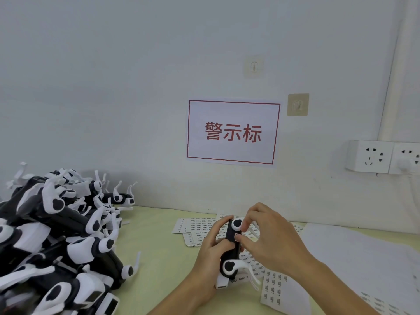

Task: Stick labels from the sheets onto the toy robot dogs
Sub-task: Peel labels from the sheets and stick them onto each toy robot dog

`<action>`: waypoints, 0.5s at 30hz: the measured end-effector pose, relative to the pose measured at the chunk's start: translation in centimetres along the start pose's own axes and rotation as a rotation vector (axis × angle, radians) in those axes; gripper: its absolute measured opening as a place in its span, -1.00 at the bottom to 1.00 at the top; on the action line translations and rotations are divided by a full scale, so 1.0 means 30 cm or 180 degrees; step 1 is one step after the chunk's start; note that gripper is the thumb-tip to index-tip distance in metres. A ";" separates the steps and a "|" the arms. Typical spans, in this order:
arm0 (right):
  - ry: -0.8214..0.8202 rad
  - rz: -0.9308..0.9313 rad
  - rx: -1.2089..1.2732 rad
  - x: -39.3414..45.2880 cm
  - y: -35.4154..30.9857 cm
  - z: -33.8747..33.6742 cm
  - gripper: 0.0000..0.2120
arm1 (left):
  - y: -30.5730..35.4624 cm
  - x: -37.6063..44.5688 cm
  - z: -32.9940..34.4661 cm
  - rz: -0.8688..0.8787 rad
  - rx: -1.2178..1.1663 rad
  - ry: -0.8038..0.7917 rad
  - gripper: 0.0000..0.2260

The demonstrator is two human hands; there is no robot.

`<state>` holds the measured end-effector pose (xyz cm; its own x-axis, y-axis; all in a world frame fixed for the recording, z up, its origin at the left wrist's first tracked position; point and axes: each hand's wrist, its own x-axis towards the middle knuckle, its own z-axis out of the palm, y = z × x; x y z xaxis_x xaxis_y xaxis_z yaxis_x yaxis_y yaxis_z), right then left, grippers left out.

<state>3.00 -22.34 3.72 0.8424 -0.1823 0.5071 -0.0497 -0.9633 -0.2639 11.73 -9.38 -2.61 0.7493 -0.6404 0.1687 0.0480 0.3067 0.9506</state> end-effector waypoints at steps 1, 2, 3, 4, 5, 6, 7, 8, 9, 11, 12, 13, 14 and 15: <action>0.0023 0.0006 -0.0011 0.000 0.001 0.003 -0.76 | 0.002 -0.002 0.002 -0.0004 -0.0008 0.0004 -0.50; 0.0042 0.0011 -0.0025 0.001 0.002 0.006 -0.77 | 0.003 -0.002 0.004 -0.0005 -0.0015 0.0012 -0.48; 0.0052 0.0015 -0.0033 0.001 0.003 0.008 -0.77 | 0.003 -0.001 0.005 -0.0003 -0.0024 0.0017 -0.47; 0.0049 0.0016 -0.0032 0.002 0.004 0.009 -0.78 | 0.003 0.000 0.004 -0.0002 -0.0027 0.0022 -0.46; 0.0032 0.0010 -0.0023 0.002 0.005 0.009 -0.78 | 0.003 0.000 0.004 0.0001 -0.0028 0.0026 -0.46; 0.0008 -0.0002 -0.0006 0.003 0.006 0.008 -0.78 | 0.003 0.001 0.003 0.0004 -0.0026 0.0032 -0.46; -0.0012 -0.0015 0.0013 0.003 0.008 0.007 -0.77 | 0.002 0.001 0.003 0.0006 -0.0019 0.0037 -0.47; -0.0015 -0.0024 0.0020 0.003 0.009 0.006 -0.77 | 0.002 0.002 0.002 0.0007 -0.0009 0.0039 -0.47; 0.0003 -0.0022 0.0010 0.003 0.009 0.007 -0.77 | 0.002 0.002 0.002 0.0008 0.0003 0.0038 -0.47; 0.0089 0.0007 -0.0042 0.002 0.007 0.010 -0.78 | 0.002 0.001 0.004 0.0012 0.0039 0.0034 -0.47; 0.0132 0.0017 -0.0061 0.002 0.005 0.013 -0.79 | 0.002 0.000 0.005 0.0014 0.0051 0.0030 -0.46; 0.0159 0.0015 -0.0066 0.003 0.004 0.014 -0.79 | 0.002 0.000 0.005 0.0017 0.0055 0.0027 -0.46; 0.0168 0.0002 -0.0061 0.002 0.002 0.015 -0.79 | 0.002 0.000 0.005 0.0019 0.0054 0.0027 -0.46; 0.0169 -0.0014 -0.0053 0.002 0.002 0.015 -0.79 | 0.002 0.000 0.004 0.0021 0.0056 0.0023 -0.46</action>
<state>3.29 -22.31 3.37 0.8130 -0.1878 0.5512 -0.0553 -0.9672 -0.2480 11.65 -9.46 -2.53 0.7542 -0.6333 0.1734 0.0314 0.2985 0.9539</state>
